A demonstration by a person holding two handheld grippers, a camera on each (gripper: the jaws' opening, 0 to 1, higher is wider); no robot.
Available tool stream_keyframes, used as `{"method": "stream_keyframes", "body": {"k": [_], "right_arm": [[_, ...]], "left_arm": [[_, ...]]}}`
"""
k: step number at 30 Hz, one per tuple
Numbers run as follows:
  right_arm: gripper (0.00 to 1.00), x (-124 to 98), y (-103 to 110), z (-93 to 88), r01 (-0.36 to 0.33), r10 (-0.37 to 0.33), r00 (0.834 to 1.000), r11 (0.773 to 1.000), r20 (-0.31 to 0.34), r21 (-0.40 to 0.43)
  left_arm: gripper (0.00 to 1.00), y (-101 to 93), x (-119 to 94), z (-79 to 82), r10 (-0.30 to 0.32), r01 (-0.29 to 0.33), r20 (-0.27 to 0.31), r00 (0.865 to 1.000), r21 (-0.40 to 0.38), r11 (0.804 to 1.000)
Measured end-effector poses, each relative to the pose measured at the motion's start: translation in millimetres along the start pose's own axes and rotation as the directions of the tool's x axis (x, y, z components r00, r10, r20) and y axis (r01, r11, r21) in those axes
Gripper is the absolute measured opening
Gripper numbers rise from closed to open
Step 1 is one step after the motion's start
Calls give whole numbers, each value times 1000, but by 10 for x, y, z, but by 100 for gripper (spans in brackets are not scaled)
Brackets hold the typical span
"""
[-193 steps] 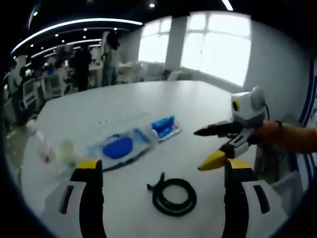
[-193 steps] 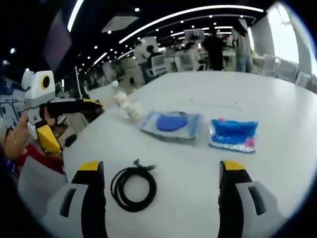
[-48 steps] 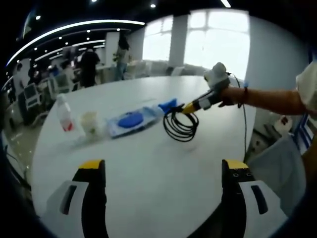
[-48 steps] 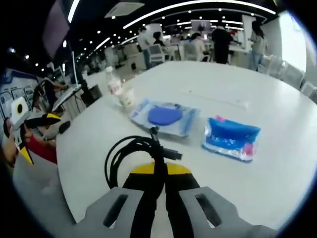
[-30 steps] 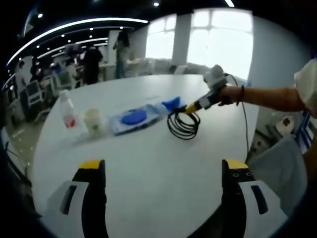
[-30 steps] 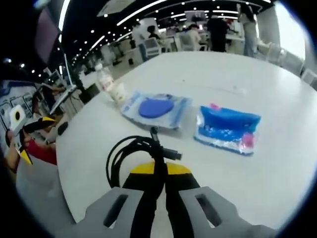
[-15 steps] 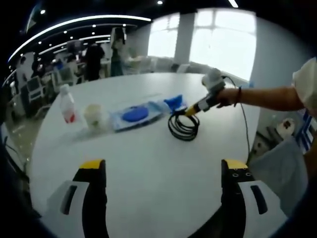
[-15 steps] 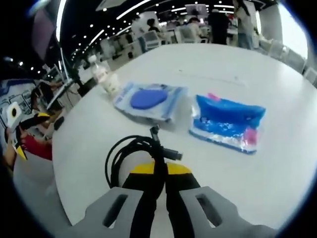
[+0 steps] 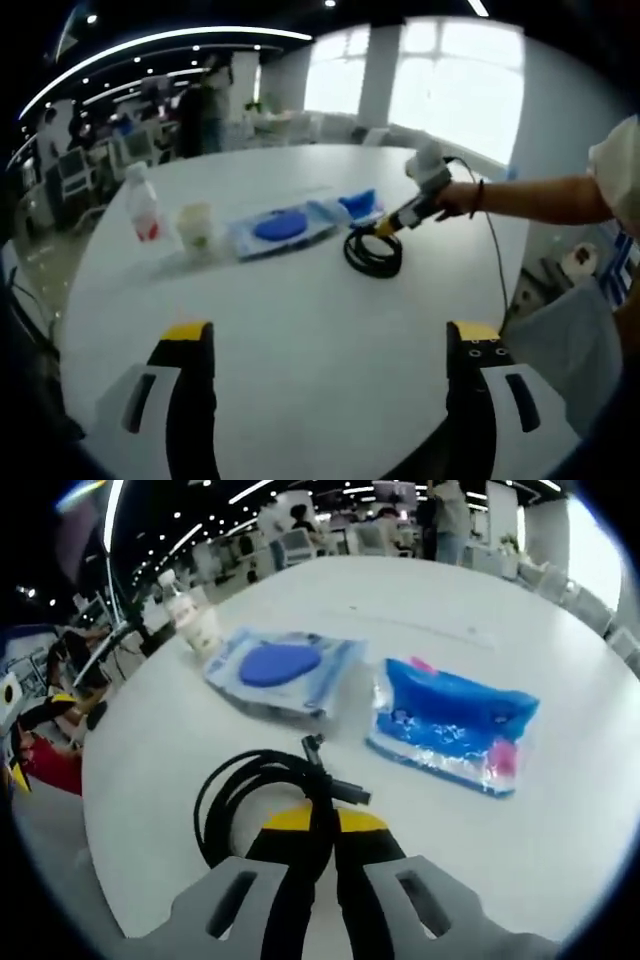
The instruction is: Arrange the tabletop items into an orderly group along one side of the table until the central work area is clear of visible clutter.
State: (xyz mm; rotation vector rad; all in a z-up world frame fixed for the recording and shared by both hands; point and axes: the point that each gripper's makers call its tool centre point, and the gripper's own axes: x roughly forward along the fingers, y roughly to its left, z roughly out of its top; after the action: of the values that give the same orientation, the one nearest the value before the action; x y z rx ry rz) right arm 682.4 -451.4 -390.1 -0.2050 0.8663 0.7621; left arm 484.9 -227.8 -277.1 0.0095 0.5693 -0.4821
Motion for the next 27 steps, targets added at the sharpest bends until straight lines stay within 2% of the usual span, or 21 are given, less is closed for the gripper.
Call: {"method": "stream_keyframes", "body": {"k": [16, 23, 27], "right_arm": [[8, 70, -73, 11, 68, -69, 998, 996, -17, -56], [27, 46, -94, 49, 88, -88, 996, 996, -3, -32], [35, 2, -101, 100, 88, -88, 996, 996, 23, 29]], "left_arm": [[92, 83, -58, -27, 22, -22, -5, 1000, -10, 1000], [93, 110, -59, -8, 28, -28, 0, 1000, -9, 1000], [93, 105, -58, -11, 27, -27, 0, 1000, -11, 1000]]}}
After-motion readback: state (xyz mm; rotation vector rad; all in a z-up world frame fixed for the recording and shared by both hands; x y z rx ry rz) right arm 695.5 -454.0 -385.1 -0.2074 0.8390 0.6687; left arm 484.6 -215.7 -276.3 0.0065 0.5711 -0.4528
